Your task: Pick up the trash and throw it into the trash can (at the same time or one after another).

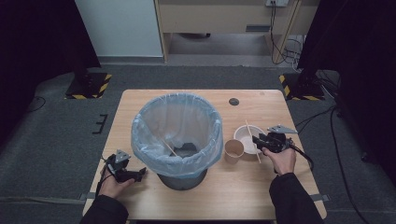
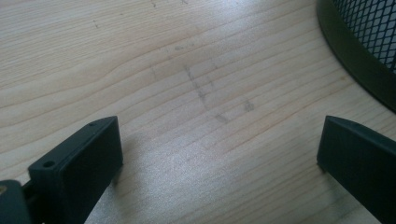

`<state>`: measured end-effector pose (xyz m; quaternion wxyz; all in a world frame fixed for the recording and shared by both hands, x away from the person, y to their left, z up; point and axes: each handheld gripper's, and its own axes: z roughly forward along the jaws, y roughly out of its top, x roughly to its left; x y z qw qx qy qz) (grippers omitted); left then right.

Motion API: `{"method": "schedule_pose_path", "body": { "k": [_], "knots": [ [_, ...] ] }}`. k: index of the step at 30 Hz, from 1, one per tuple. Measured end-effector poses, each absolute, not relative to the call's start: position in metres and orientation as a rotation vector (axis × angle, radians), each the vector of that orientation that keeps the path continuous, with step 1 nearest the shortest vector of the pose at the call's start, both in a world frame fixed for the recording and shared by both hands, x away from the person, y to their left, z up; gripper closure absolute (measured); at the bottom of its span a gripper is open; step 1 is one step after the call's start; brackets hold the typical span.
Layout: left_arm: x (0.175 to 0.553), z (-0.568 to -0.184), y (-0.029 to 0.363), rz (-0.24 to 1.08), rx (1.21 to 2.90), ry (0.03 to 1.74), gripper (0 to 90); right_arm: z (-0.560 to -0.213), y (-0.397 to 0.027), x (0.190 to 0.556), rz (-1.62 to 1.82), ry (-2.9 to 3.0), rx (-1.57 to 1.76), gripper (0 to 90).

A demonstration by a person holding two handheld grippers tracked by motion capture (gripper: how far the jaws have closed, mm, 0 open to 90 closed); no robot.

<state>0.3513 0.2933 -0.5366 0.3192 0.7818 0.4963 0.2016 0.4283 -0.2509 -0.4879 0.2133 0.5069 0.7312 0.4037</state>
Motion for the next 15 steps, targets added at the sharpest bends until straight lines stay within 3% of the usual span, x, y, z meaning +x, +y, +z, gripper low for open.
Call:
{"method": "schedule_pose_path", "body": {
  "k": [15],
  "knots": [
    [0.3513, -0.5366, 0.2933, 0.530, 2.055, 1.305, 0.0, -0.4968, -0.2486, 0.4296, 1.079, 2.085, 1.434, 69.8]
  ]
}}
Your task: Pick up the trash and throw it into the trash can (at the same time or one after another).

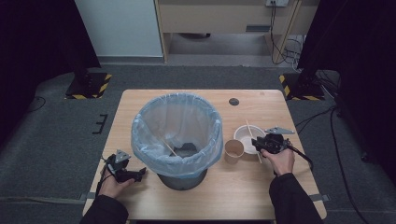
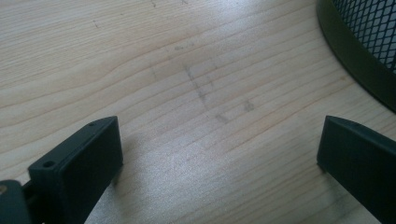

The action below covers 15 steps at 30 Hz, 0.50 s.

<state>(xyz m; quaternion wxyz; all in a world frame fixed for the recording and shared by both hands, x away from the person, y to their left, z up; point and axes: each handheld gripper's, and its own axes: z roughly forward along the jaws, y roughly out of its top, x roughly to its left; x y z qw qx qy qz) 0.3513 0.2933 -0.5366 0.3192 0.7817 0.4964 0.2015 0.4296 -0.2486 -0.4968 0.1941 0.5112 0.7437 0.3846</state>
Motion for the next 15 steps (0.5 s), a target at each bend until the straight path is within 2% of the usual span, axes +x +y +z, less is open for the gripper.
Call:
{"method": "schedule_pose_path", "body": {
  "k": [13, 15],
  "knots": [
    [0.3513, -0.5366, 0.2933, 0.530, 2.055, 1.305, 0.0, -0.4964, -0.2492, 0.4296, 1.070, 2.102, 1.464, 85.1],
    [0.3513, -0.5366, 0.2933, 0.530, 2.055, 1.305, 0.0, -0.4956, -0.2498, 0.4295, 1.078, 2.098, 1.471, 85.3]
  ]
}}
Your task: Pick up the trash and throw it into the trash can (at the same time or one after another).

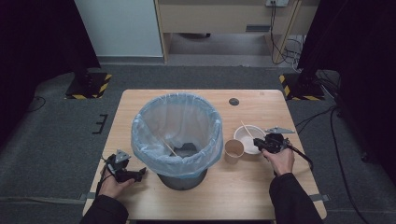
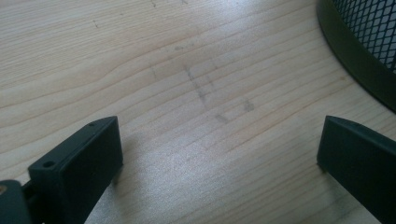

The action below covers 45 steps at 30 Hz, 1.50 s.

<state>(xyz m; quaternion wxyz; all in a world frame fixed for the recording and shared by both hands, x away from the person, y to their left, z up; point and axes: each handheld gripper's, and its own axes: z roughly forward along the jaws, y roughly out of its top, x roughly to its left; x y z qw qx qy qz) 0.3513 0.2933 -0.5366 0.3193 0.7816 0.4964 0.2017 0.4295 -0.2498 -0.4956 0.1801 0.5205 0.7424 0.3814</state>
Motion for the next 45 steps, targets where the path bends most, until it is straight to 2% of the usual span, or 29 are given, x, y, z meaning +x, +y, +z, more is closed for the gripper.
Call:
{"method": "schedule_pose_path", "body": {
  "k": [12, 45],
  "knots": [
    [0.351, -0.537, 0.293, 0.530, 2.055, 1.305, 0.0, -0.481, -0.255, 0.428, 1.171, 2.033, 1.469, 85.6],
    [0.351, -0.536, 0.293, 0.529, 2.055, 1.306, 0.0, -0.386, -0.275, 0.403, 1.646, 1.679, 1.322, 85.7]
  ]
}}
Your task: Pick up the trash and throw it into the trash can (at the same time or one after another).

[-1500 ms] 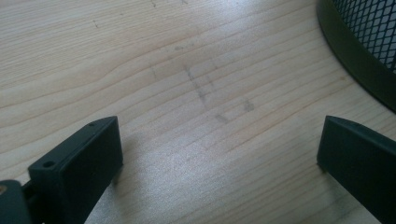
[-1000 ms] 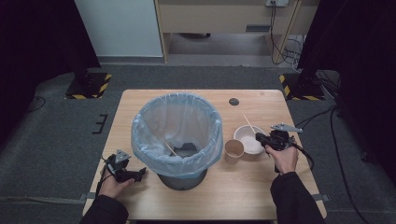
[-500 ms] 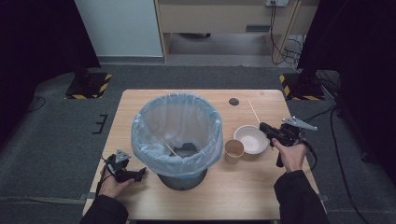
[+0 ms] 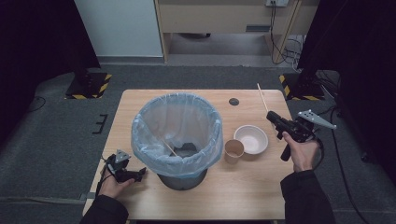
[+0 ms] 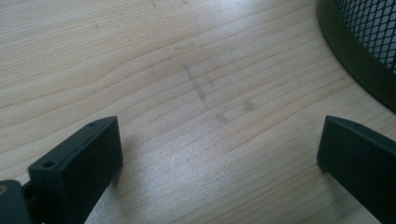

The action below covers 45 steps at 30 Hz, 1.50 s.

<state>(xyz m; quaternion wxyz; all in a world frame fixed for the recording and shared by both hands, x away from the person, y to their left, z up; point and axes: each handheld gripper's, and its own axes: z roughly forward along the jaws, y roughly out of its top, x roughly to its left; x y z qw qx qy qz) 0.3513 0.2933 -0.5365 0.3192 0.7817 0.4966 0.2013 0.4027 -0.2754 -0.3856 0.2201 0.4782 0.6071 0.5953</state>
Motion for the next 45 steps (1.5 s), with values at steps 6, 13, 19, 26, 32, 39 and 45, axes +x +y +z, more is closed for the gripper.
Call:
{"method": "schedule_pose_path", "body": {
  "k": [6, 13, 19, 26, 32, 39, 45],
  "knots": [
    [0.351, -0.537, 0.293, 0.529, 2.055, 1.306, 0.0, -0.369, -0.273, 0.396, 1.708, 1.642, 1.272, 85.7],
    [0.351, -0.537, 0.293, 0.530, 2.056, 1.305, 0.0, -0.354, -0.271, 0.389, 1.746, 1.614, 1.226, 85.7],
    [0.351, -0.537, 0.293, 0.530, 2.055, 1.305, 0.0, -0.342, -0.268, 0.382, 1.789, 1.592, 1.184, 85.7],
    [0.351, -0.537, 0.293, 0.529, 2.053, 1.307, 0.0, -0.327, -0.263, 0.375, 1.835, 1.577, 1.127, 85.8],
    [0.351, -0.537, 0.293, 0.529, 2.053, 1.307, 0.0, -0.315, -0.256, 0.369, 1.876, 1.567, 1.080, 85.7],
    [0.351, -0.537, 0.293, 0.529, 2.053, 1.307, 0.0, -0.301, -0.248, 0.360, 1.926, 1.551, 1.024, 85.8],
    [0.351, -0.537, 0.293, 0.529, 2.053, 1.307, 0.0, -0.287, -0.238, 0.356, 1.957, 1.546, 0.970, 85.7]
  ]
}}
